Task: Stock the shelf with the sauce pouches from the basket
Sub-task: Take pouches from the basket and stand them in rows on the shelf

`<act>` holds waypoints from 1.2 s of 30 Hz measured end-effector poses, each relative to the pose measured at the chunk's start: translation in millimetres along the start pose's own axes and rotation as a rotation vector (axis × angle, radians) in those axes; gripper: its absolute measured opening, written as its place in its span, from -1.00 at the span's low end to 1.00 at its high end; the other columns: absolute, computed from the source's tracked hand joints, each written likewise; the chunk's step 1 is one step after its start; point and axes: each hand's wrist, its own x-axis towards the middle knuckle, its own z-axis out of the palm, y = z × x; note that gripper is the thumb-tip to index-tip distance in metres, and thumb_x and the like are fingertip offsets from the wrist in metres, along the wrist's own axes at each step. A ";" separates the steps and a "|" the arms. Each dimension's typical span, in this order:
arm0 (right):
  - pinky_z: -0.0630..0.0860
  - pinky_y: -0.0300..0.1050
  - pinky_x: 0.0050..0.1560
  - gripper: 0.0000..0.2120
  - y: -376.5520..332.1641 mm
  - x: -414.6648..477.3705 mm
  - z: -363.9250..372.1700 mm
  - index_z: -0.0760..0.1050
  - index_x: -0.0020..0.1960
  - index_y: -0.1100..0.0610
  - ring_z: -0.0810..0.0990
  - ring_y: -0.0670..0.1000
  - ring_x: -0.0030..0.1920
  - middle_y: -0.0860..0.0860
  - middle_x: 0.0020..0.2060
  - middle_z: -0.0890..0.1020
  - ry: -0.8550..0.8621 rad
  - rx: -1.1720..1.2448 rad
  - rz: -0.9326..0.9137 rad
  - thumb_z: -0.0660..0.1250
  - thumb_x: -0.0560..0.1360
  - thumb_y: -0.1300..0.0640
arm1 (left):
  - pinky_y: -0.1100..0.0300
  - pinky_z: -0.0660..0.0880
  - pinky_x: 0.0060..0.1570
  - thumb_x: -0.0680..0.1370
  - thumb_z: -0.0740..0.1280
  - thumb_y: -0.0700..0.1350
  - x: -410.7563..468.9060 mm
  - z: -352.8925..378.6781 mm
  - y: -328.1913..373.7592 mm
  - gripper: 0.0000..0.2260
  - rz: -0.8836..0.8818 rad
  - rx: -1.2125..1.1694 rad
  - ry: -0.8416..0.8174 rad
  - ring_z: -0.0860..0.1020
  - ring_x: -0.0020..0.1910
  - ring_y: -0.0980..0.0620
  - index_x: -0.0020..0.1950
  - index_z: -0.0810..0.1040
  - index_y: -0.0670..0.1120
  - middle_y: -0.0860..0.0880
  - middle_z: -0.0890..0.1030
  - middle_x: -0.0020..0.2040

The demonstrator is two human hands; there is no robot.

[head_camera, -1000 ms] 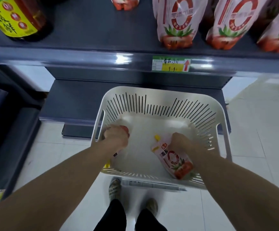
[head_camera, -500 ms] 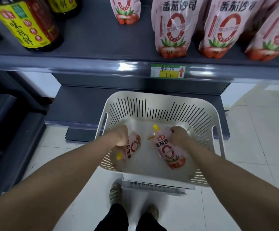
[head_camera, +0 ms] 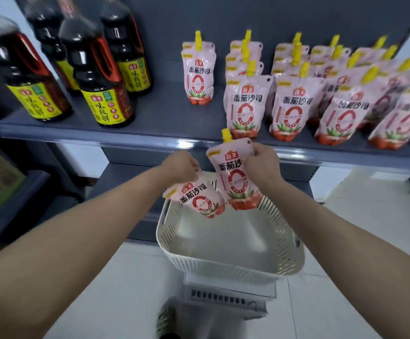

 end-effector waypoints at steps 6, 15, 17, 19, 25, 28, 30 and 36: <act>0.55 -0.05 -0.34 -0.81 -77.5 16.5 -11.8 0.52 -0.12 0.38 0.63 0.25 -0.21 0.27 -0.21 0.65 0.086 0.131 -0.090 0.15 0.47 0.32 | 0.27 0.43 -0.32 0.45 0.32 -0.28 -15.8 -73.6 9.1 -0.87 0.085 -0.018 0.207 0.54 -0.29 0.07 -0.16 0.67 -0.13 -0.03 0.63 -0.25; 0.45 0.06 -0.31 -0.84 -171.6 71.6 2.6 0.50 -0.17 0.37 0.46 0.18 -0.33 0.31 -0.31 0.54 0.192 0.093 -0.213 0.19 0.44 0.29 | 0.27 0.40 -0.24 0.35 0.44 -0.31 -1.3 -158.5 2.6 -0.81 0.168 -0.027 0.359 0.51 -0.33 0.10 -0.29 0.59 -0.01 -0.02 0.58 -0.33; 0.41 -0.01 -0.34 -0.87 -183.6 90.0 12.7 0.47 -0.25 0.31 0.47 0.16 -0.34 0.25 -0.34 0.51 0.181 0.057 -0.227 0.19 0.44 0.32 | 0.27 0.40 -0.24 0.34 0.45 -0.30 8.6 -170.0 -3.8 -0.83 0.185 -0.038 0.355 0.51 -0.34 0.10 -0.29 0.60 -0.03 -0.03 0.58 -0.33; 0.40 -0.10 -0.36 -0.83 -190.4 112.1 24.4 0.43 -0.31 0.24 0.47 0.13 -0.34 0.17 -0.34 0.51 0.172 0.022 -0.212 0.20 0.44 0.33 | 0.26 0.42 -0.24 0.34 0.47 -0.29 21.4 -180.5 -9.3 -0.88 0.201 -0.044 0.352 0.52 -0.32 0.09 -0.25 0.64 -0.08 -0.04 0.59 -0.31; 0.37 -0.10 -0.31 -0.77 -189.5 167.9 65.6 0.45 -0.33 0.17 0.43 0.06 -0.22 0.06 -0.39 0.41 0.164 -0.082 -0.146 0.20 0.47 0.36 | 0.30 0.42 -0.38 0.32 0.49 -0.27 68.3 -207.4 -23.2 -0.87 0.229 -0.059 0.337 0.49 -0.40 0.17 -0.30 0.63 -0.05 0.07 0.55 -0.40; 0.42 -0.09 -0.16 -0.82 -175.5 188.1 84.0 0.57 -0.12 0.25 0.47 0.08 -0.15 0.12 -0.22 0.51 0.154 -0.181 -0.099 0.19 0.49 0.33 | 0.27 0.42 -0.30 0.33 0.49 -0.27 87.9 -210.6 -27.2 -0.79 0.256 -0.044 0.317 0.49 -0.40 0.20 -0.37 0.58 0.03 0.12 0.54 -0.42; 0.46 -0.10 -0.09 -0.82 -165.4 198.5 91.7 0.58 -0.07 0.24 0.53 0.12 -0.07 0.16 -0.14 0.56 0.141 -0.184 -0.059 0.19 0.50 0.32 | 0.26 0.45 -0.26 0.33 0.48 -0.27 98.9 -210.9 -29.3 -0.76 0.273 -0.032 0.305 0.48 -0.40 0.21 -0.39 0.56 0.05 0.14 0.53 -0.43; 0.52 0.01 0.16 -0.72 -152.2 216.2 89.7 0.55 0.17 0.30 0.54 0.21 0.17 0.20 0.15 0.60 0.152 -0.141 0.038 0.20 0.51 0.35 | 0.25 0.45 -0.23 0.34 0.47 -0.26 120.8 -207.0 -29.4 -0.90 0.279 0.007 0.284 0.52 -0.34 0.14 -0.27 0.66 -0.05 0.11 0.55 -0.42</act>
